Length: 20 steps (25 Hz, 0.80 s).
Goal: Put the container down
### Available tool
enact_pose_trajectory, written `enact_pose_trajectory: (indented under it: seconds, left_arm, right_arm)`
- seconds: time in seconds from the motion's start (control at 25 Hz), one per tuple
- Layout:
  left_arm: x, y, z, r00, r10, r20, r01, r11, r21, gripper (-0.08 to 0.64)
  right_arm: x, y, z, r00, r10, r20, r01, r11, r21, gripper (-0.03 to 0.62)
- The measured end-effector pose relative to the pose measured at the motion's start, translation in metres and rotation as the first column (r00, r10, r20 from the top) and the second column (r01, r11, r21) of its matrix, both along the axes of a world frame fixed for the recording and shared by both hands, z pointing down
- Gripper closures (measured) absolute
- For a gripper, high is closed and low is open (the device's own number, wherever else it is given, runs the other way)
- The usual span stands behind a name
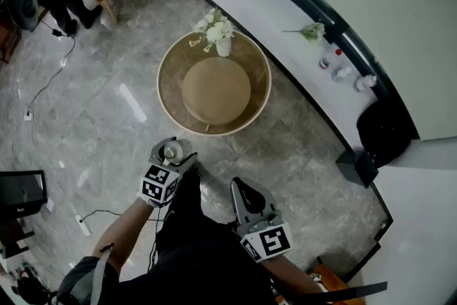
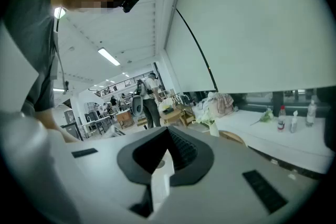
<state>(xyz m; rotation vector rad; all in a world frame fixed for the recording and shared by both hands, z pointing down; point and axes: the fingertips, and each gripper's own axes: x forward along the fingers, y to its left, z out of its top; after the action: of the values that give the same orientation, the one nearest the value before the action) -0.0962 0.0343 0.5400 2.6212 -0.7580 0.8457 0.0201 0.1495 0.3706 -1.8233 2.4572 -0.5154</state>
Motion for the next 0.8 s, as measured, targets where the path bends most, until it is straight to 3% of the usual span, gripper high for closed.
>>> enact_pose_trajectory:
  seconds: [0.12,0.28,0.48,0.64,0.8]
  left_arm:
    - [0.017,0.143,-0.078,0.997,-0.041,-0.069,0.038,0.999,-0.037,0.221]
    - [0.047,0.246,-0.151,0.982,-0.086,-0.166,0.075,0.994,-0.075,0.221]
    - [0.065,0.31,-0.202,0.972,-0.066,-0.225,0.057,0.997,-0.043,0.221]
    - [0.066,0.345,-0.207,0.977,-0.037,-0.212,0.035,0.999,-0.012,0.221]
    - [0.057,0.36,-0.206,0.979,-0.034,-0.199,0.039,0.999,0.022,0.221]
  right_arm:
    - [0.035,0.084,-0.036,1.0,-0.007,-0.003,0.007,1.0,0.012,0.587]
    - [0.067,0.147,-0.064,1.0,0.002,0.018,-0.002,0.999,0.035,0.588]
    - [0.077,0.186,-0.078,0.999,-0.009,0.035,0.008,1.0,0.026,0.588]
    - [0.071,0.214,-0.073,0.996,-0.016,0.091,0.019,0.999,-0.025,0.586]
    - [0.053,0.229,-0.071,0.997,-0.046,0.059,0.049,0.998,-0.048,0.586]
